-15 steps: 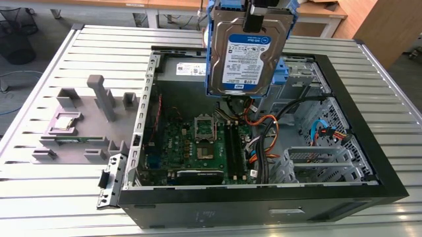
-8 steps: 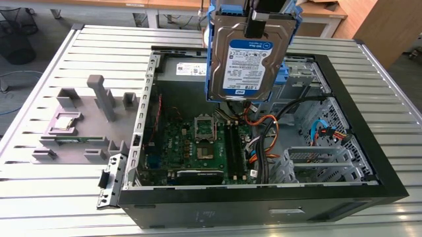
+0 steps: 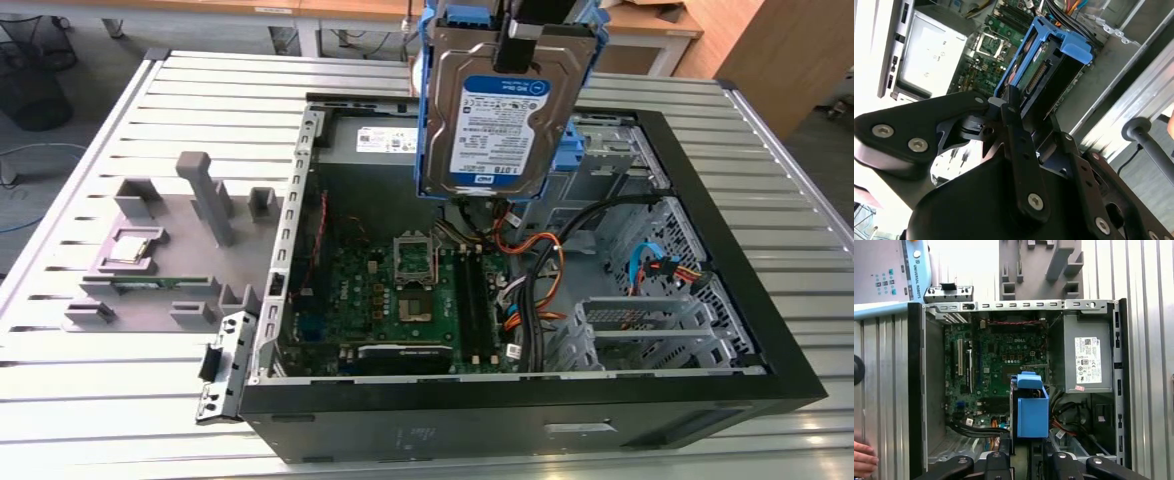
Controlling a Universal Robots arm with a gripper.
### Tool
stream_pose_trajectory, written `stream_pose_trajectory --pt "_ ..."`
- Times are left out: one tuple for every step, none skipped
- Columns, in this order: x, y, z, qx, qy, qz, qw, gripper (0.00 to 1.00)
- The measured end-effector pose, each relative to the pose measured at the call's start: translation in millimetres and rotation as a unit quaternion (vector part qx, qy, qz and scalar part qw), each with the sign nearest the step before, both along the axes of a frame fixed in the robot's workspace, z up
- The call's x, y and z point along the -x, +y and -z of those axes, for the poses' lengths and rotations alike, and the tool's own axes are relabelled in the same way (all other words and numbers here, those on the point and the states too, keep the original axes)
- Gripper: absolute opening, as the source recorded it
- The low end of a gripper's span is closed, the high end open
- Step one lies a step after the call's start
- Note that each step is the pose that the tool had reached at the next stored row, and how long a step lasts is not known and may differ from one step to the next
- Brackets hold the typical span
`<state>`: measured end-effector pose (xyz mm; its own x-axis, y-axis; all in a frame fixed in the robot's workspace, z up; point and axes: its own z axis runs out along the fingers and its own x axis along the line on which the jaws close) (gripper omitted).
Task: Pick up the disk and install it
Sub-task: 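Pick up the disk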
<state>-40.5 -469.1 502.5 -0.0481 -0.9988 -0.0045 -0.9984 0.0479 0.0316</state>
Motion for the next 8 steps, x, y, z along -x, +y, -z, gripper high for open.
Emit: stream_pose_trajectory --pt "0.0 -1.0 0.0 -0.0013 0.0000 0.000 1.0000 0.35" --pt "0.0 -2.7 0.0 -0.0016 -0.0001 0.000 1.0000 0.35" --pt "0.0 -5.0 0.0 -0.0018 0.0000 0.000 1.0000 0.35" --pt "0.0 -7.6 0.1 -0.0019 -0.0001 0.000 1.0000 0.35" --pt "0.0 -10.4 0.1 -0.0019 0.0000 0.000 1.0000 0.35" --pt "0.0 -13.2 0.1 -0.0019 0.0000 0.000 1.0000 0.35" --pt "0.0 -16.0 0.1 -0.0019 -0.0001 0.000 1.0000 0.35" --pt "0.0 -18.9 0.0 -0.0019 0.0000 0.000 1.0000 0.35"
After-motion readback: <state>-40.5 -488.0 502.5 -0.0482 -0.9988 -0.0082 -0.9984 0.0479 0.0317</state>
